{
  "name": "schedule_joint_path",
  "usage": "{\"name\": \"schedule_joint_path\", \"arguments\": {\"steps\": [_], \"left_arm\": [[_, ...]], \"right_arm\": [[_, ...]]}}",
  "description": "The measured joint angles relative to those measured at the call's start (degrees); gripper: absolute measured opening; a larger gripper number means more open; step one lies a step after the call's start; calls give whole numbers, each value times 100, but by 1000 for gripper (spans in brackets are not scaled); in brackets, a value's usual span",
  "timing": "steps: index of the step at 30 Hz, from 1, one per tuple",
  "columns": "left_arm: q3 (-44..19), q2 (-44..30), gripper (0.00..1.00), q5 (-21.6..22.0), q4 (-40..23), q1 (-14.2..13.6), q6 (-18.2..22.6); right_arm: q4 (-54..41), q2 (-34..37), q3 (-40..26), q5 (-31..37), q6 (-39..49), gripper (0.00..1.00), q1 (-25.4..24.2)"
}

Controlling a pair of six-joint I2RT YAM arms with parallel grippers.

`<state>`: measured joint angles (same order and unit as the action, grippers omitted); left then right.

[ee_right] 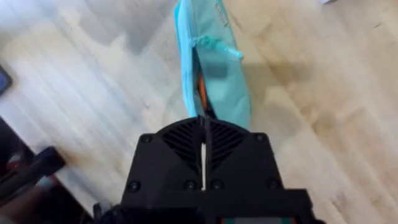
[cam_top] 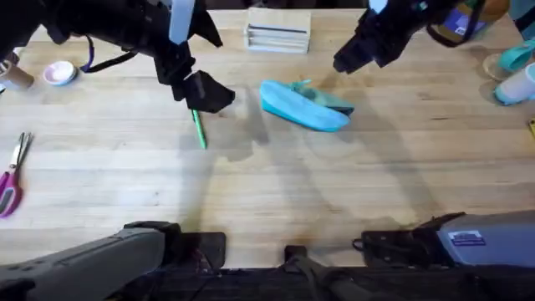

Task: Unzip the bag, pick up the pens from the table one at a time and place them inside, then zip the bag closed.

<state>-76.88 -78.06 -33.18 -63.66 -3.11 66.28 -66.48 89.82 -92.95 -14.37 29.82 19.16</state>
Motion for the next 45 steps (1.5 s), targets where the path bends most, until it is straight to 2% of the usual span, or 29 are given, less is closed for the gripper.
{"name": "schedule_joint_path", "arguments": {"steps": [8, 9, 12, 18, 23, 29, 37, 45], "left_arm": [[0, 0, 993, 0, -2, 0, 0], [0, 0, 993, 2, -4, 0, 0], [0, 0, 994, 1, -4, 0, 0], [0, 0, 994, 2, -4, 0, 0], [0, 0, 994, 2, -3, 0, 0], [0, 0, 993, 1, -2, 0, 0], [0, 0, 993, 2, -4, 0, 0], [0, 0, 993, 0, -4, 0, 0]], "right_arm": [[-199, 615, 30, 63, 139, 32, 0], [-136, 982, 138, 560, 173, 30, 0], [-113, 1155, 175, 967, 171, 30, 0], [-730, 1154, 177, 1289, 282, 30, 0], [-734, 1156, 177, 1357, 330, 30, 0], [-616, 1152, 278, 1362, 328, 30, 0], [60, 1172, 1205, 1419, 327, 30, 0], [526, 1172, 1215, 1436, 313, 30, 0]]}}
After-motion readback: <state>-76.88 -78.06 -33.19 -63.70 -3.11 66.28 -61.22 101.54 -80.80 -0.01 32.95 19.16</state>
